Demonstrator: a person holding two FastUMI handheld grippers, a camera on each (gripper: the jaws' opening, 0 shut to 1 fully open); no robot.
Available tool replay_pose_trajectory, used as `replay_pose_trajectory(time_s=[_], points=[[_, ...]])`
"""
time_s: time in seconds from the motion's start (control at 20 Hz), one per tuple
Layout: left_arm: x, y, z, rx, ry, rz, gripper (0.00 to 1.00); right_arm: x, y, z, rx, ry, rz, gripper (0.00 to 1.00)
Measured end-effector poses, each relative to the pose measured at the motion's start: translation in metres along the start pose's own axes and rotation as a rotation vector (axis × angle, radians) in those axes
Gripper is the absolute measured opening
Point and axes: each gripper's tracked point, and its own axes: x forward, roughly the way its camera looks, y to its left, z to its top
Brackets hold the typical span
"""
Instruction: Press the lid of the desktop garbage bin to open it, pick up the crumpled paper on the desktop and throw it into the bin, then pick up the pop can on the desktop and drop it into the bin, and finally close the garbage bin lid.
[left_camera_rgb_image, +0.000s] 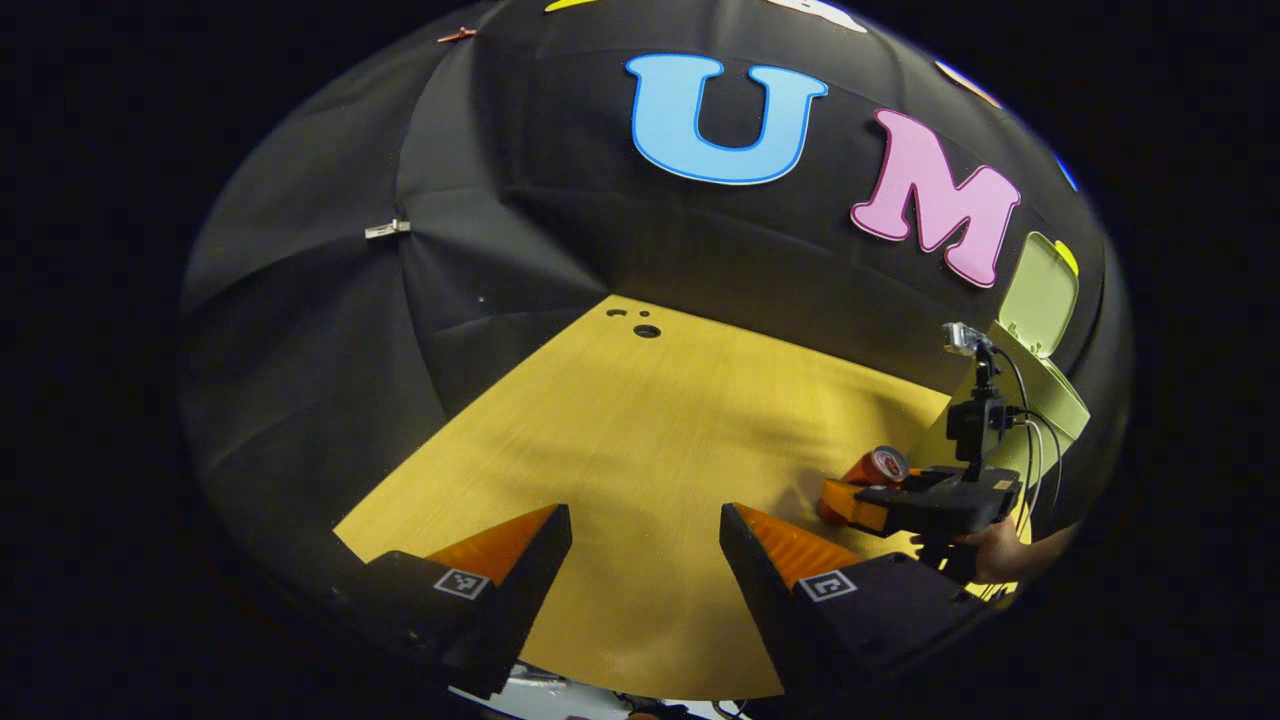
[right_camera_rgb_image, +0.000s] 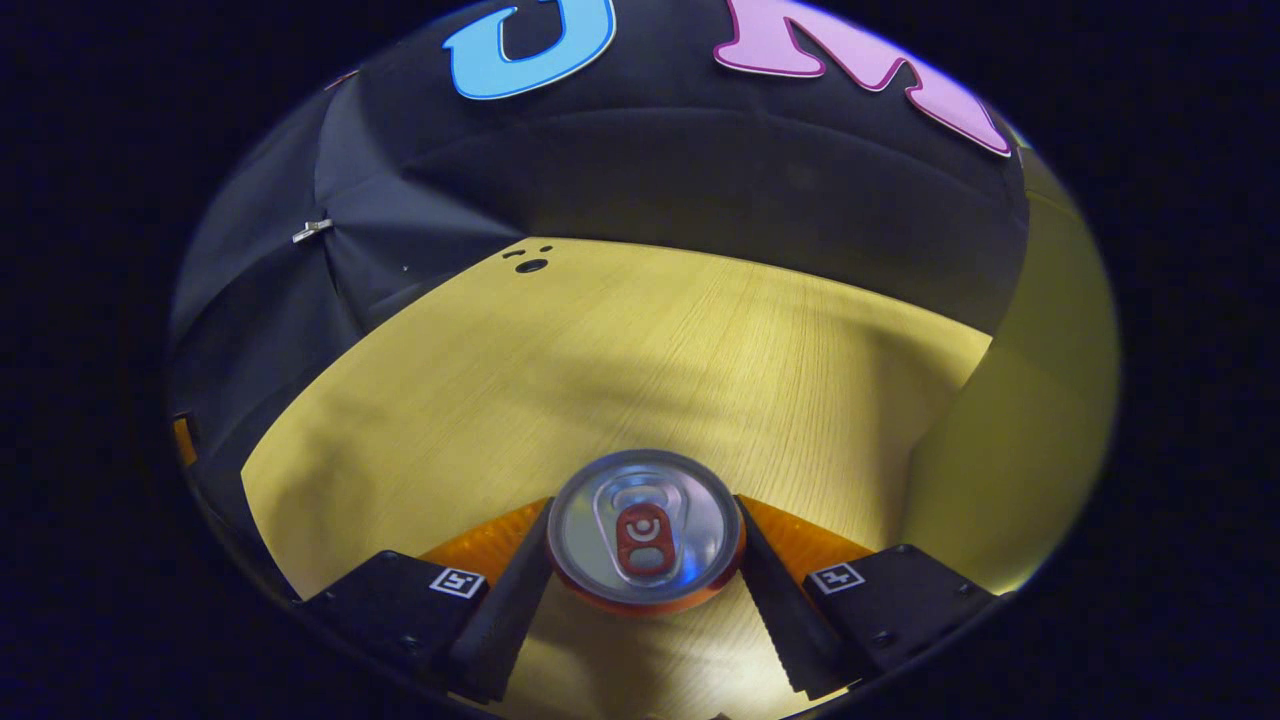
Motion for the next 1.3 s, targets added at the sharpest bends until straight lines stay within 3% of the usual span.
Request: replay_pose_trajectory(time_s=[0.15,0.25,0.55,1.05,1.25,1.3], points=[[0.003,-0.01,-0.004,0.01,0.013,-0.026,0.96,0.004,0.002,-0.002,0.026,0.018,0.016,1.0],[0.005,-0.015,-0.003,0.017,0.017,-0.045,0.96,0.005,-0.001,-0.002,0.021,0.02,0.011,0.86],[0.005,-0.017,-0.002,0.047,0.018,-0.053,0.96,-0.012,0.006,0.014,-0.033,-0.015,0.029,0.84],[-0.001,-0.036,0.009,0.119,-0.044,-0.145,0.96,-0.115,0.025,0.077,-0.097,-0.21,0.073,0.84],[-0.004,-0.038,0.009,0.136,-0.057,-0.17,0.96,-0.16,0.016,0.107,-0.079,-0.293,0.046,0.84],[-0.004,-0.042,0.01,0.137,-0.061,-0.185,0.96,-0.168,0.012,0.114,-0.069,-0.311,0.03,0.8]])
